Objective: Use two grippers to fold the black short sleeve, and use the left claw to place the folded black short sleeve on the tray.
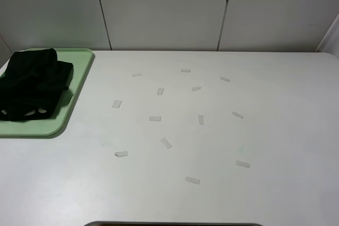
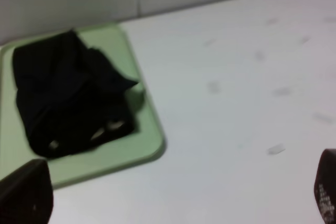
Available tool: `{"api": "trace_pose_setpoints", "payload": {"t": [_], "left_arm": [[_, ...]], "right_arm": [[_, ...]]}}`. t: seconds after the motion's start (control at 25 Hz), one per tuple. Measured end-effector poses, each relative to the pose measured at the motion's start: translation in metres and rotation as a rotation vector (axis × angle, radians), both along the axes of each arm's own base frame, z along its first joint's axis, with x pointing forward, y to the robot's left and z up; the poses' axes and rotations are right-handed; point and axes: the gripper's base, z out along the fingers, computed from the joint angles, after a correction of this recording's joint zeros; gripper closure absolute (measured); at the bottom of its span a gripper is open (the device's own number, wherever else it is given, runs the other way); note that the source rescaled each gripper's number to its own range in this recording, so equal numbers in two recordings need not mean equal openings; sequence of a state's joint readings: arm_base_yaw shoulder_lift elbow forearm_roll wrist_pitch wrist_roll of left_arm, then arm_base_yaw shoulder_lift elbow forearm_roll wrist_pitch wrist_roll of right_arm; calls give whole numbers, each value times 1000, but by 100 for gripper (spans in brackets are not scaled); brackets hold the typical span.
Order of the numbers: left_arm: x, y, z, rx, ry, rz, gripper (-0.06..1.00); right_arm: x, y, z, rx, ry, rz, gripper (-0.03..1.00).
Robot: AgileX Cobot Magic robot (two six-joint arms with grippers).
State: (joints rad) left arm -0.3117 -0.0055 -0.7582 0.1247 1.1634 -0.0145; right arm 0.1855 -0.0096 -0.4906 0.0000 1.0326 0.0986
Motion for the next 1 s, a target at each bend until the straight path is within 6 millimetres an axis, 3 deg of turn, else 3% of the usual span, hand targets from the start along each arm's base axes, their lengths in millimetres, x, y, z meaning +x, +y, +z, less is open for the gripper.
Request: {"api": "trace_pose_setpoints", "payload": {"t": [0.36,0.44,1.0], "left_arm": [[27,-7,-41,38,133,29,-5],[37,-10,-58,19,173,46,-5],[39,-11,-60,9,172,51,-5]], "right_arm": [[0,0,0,0,0,0,-3],[0,0,0,0,0,0,-3],[0,0,0,-1,0,0,-3]]}}
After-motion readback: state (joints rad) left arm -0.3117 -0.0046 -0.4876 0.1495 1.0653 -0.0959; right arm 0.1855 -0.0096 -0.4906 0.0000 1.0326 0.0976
